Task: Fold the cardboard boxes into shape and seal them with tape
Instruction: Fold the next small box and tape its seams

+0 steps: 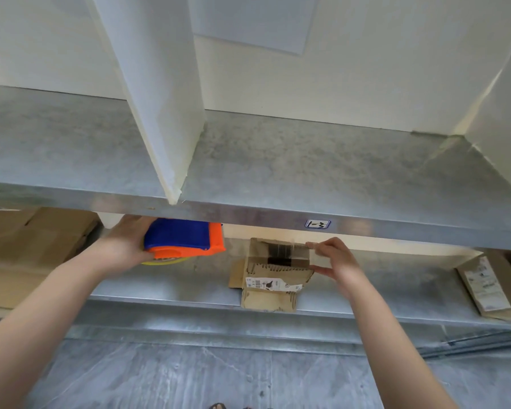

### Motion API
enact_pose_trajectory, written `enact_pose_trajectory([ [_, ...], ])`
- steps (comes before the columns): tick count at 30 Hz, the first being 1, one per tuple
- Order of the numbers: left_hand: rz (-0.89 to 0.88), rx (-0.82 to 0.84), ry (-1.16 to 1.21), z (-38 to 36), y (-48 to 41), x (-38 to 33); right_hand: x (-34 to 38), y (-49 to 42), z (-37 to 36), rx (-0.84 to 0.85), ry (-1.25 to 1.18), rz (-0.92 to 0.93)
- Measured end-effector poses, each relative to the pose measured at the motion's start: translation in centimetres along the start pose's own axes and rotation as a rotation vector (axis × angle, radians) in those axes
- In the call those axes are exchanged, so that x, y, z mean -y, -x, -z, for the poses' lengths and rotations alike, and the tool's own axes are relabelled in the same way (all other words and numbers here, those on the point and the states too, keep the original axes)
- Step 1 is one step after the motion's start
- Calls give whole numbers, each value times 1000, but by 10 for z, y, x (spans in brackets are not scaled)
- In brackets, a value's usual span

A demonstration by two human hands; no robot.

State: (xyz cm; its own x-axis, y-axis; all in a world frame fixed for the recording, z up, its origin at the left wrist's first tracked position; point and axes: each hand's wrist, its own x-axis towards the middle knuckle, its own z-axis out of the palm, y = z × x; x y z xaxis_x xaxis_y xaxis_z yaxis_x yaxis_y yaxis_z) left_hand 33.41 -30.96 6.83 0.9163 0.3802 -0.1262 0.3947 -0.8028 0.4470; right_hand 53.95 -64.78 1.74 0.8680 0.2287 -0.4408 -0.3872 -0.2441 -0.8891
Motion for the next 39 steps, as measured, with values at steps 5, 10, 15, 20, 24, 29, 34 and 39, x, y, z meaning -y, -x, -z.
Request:
enact_pose_trajectory([
  [5, 4, 42, 29, 0, -6, -1, -10, 3, 0, -38, 280, 23],
  [10, -33, 50, 23, -3, -7, -2, -16, 5, 2, 6, 121, -20],
  [15, -32, 53, 21, -1, -7, -11, -29, 4, -1, -22, -24, -19],
  [20, 9, 82, -34, 17, -5, -16, -32, -1, -3, -30, -49, -43],
  [24, 25, 138, -83, 24, -3, -18, -32, -2, -1, -27, -51, -42],
  [29, -67, 158, 1, 7, -7, -22, -38, -4, -6, -67, -7, 3],
  [34, -76, 169, 14, -10, -18, -15, -47, -6, -12, -159, 105, 94],
  [39, -52, 177, -19, -15, -23, -15, -65, -8, -18, -302, 346, 229],
])
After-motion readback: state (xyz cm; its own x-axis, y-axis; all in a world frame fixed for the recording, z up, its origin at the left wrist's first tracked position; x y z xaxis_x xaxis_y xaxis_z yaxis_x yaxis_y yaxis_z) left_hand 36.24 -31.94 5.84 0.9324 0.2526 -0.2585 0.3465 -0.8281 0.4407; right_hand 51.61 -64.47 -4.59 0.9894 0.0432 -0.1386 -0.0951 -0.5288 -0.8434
